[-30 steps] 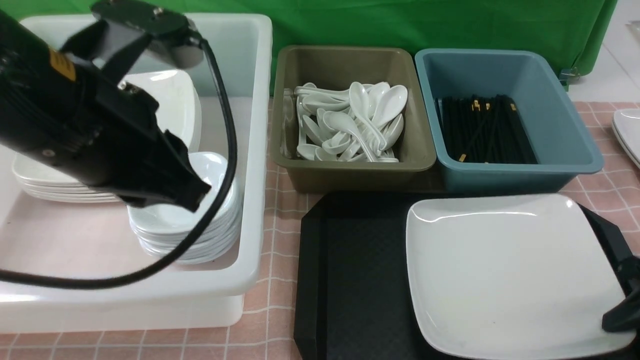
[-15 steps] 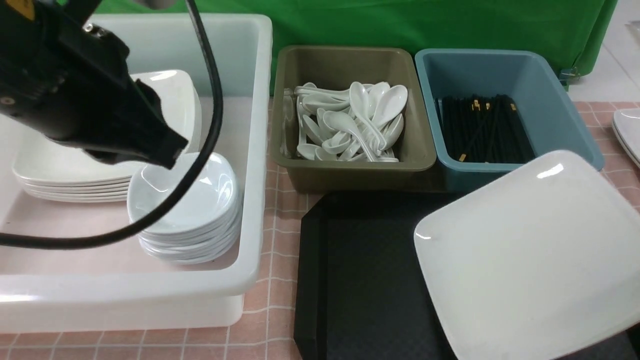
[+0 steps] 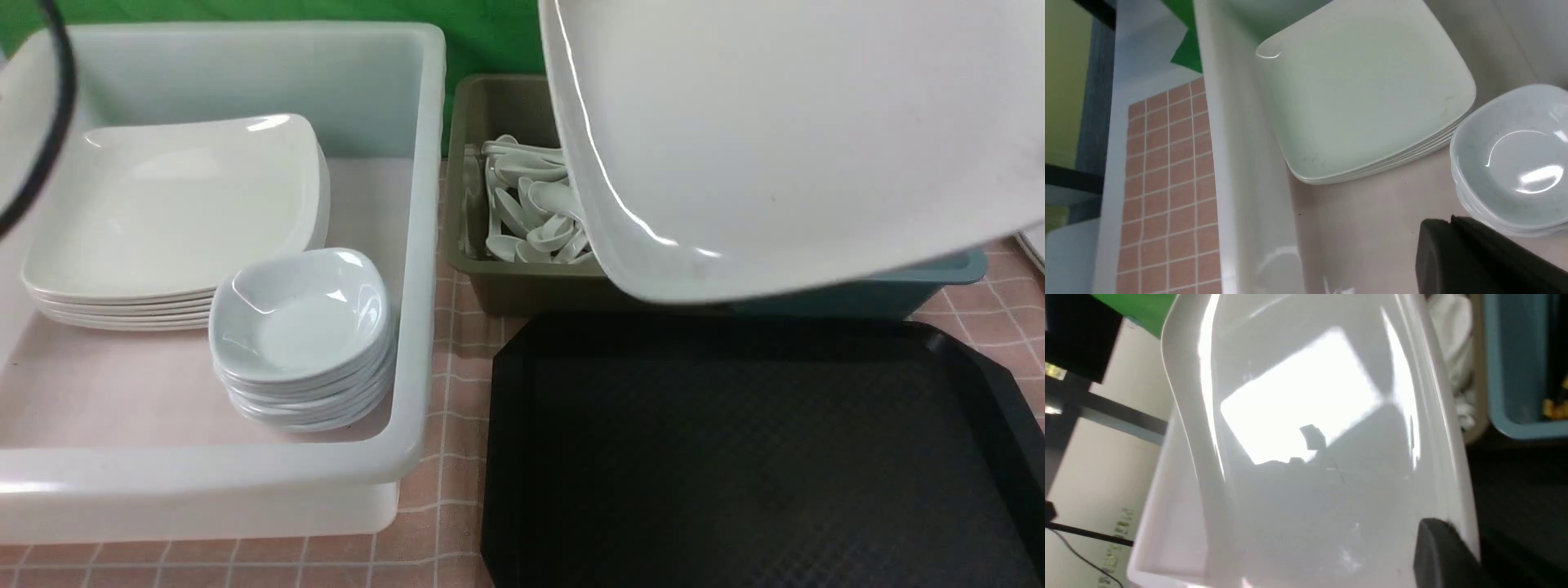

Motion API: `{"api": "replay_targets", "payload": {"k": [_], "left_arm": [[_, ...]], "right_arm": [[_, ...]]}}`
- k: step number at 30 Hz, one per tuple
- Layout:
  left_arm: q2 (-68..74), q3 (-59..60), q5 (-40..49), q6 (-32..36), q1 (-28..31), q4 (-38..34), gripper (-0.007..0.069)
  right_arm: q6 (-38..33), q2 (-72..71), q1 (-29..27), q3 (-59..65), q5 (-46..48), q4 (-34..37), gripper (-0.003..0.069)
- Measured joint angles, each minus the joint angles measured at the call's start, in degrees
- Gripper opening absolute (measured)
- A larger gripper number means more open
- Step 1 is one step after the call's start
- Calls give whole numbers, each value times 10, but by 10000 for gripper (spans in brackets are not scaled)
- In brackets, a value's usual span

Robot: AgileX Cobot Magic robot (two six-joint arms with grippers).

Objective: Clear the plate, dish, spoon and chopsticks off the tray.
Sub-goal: Use the right arm to grab a plate from the dinner plate, then use the right arm to put the plate into the large storage box on the left

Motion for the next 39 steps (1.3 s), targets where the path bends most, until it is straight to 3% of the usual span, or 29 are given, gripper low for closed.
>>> {"api": "replay_targets", "payload": {"k": [2, 5, 11, 17, 30, 39], "left_arm": [[-12, 0, -3, 26, 27, -53, 5], [-37, 0, -24, 80, 130, -183, 5], [-47, 0, -44, 79, 253, -214, 6], [-47, 0, -42, 75, 295, -246, 14], [-47, 0, -33, 63, 297, -274, 18], [-47, 0, -30, 63, 298, -274, 18]], "right_arm": [[4, 3, 28, -2, -29, 7, 76], [20, 35, 161, -5, -137, 10, 76], [47, 166, 344, -76, -274, 2, 76], [87, 364, 441, -247, -330, 3, 76], [226, 716, 533, -602, -400, 6, 76], [288, 784, 546, -640, -448, 16, 82]]}}
